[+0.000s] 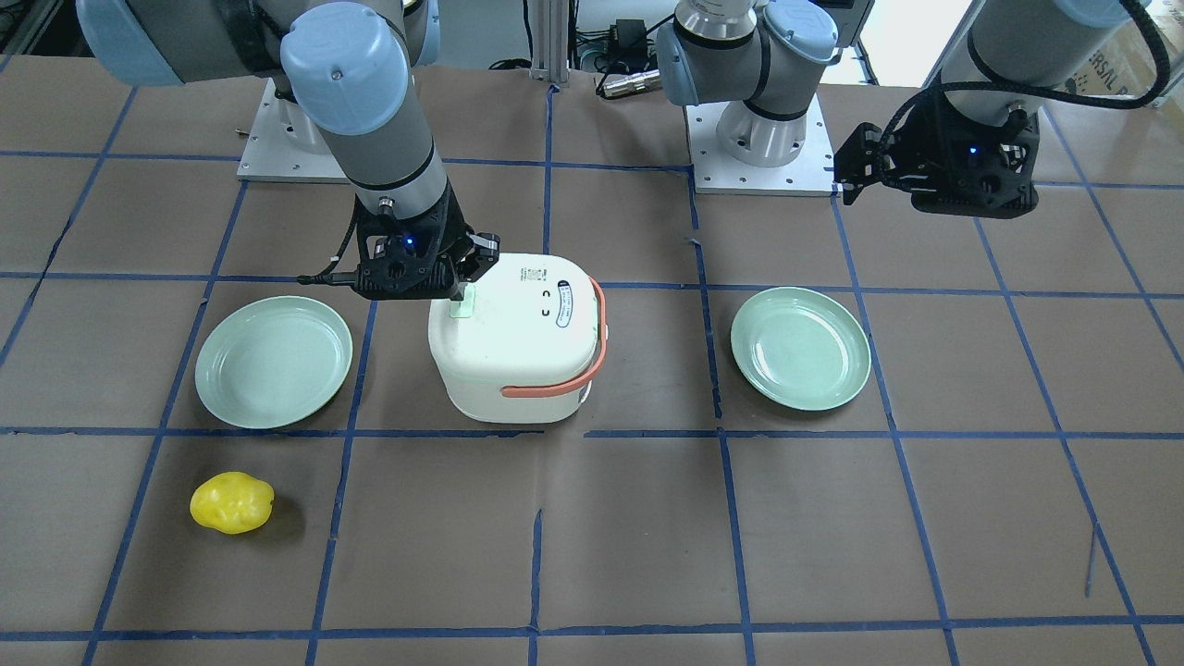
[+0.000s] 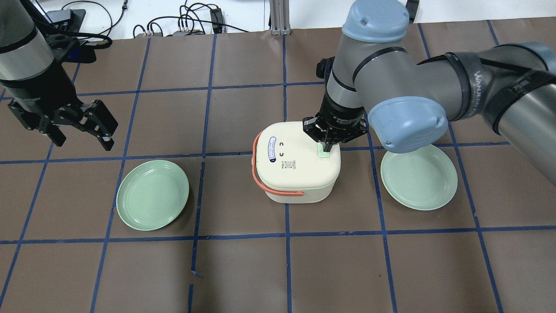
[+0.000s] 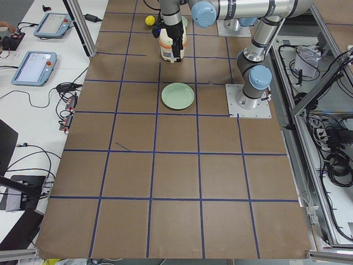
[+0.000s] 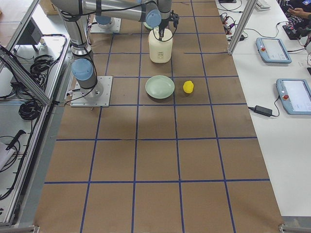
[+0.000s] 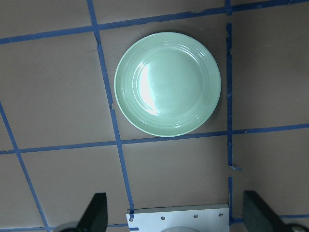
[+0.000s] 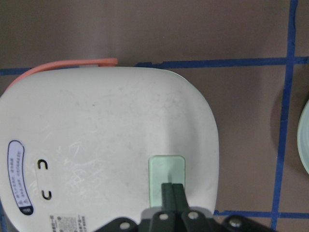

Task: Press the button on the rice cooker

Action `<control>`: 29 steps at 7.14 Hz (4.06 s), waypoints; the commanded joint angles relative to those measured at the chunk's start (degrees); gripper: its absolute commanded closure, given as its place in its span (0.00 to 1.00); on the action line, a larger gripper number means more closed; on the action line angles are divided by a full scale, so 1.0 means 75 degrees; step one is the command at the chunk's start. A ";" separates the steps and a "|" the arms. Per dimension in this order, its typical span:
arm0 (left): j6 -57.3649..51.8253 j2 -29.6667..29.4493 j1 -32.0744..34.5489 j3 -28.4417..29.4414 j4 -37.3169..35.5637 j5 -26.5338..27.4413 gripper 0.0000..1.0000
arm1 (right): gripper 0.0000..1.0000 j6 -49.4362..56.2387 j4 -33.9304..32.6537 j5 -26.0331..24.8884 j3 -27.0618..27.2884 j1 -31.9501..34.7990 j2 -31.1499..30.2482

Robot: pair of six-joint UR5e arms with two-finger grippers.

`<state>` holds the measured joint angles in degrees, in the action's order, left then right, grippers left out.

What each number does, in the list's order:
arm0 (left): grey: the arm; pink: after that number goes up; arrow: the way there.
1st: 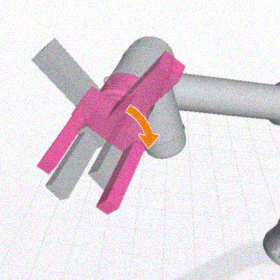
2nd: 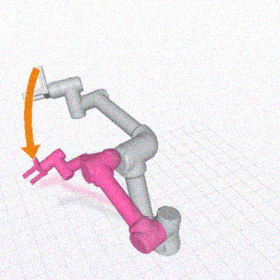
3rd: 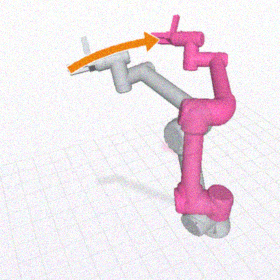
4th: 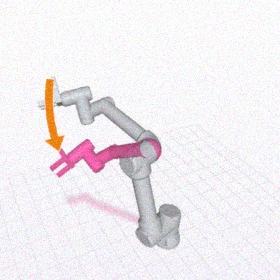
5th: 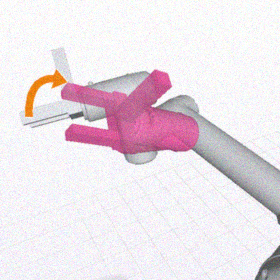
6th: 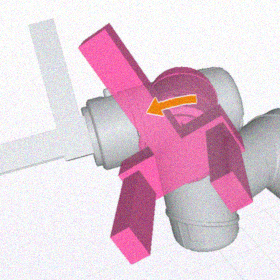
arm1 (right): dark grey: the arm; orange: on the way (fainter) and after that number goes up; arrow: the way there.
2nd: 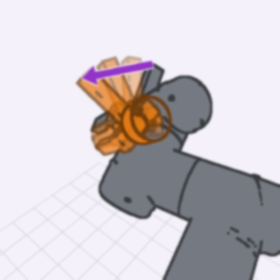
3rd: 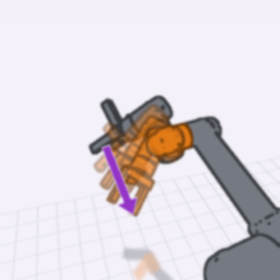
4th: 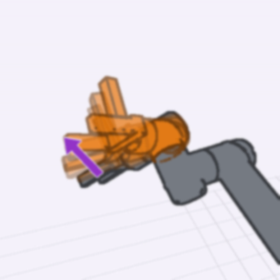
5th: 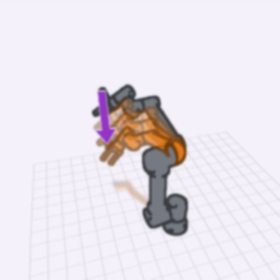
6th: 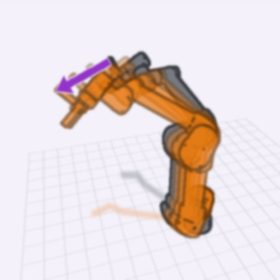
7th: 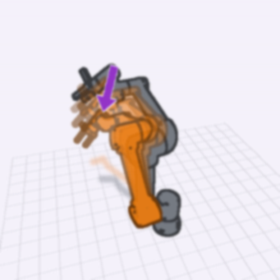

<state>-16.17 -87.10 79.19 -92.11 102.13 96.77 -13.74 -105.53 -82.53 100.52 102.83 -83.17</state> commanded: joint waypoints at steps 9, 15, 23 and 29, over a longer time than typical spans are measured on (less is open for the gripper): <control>0.0000 0.0012 0.0000 0.0000 0.0000 0.0000 0.00 | 0.08 -0.0148 -0.0074 -0.0022 -0.0755 0.0000 -0.0113; 0.0000 0.0000 0.0000 0.0000 0.0000 0.0000 0.00 | 0.00 0.1265 0.0898 -0.1089 -0.1696 -0.0887 -0.0102; 0.0000 0.0000 0.0000 0.0000 0.0000 0.0000 0.00 | 0.00 0.1655 0.2012 -0.1347 -0.2294 -0.1148 -0.0055; 0.0000 0.0000 0.0000 0.0000 0.0000 0.0000 0.00 | 0.00 0.1855 0.2235 -0.0715 -0.2200 -0.1195 -0.0126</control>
<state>-16.17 -87.09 79.19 -92.11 102.13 96.77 0.11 -88.99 -88.14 84.02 93.81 -84.08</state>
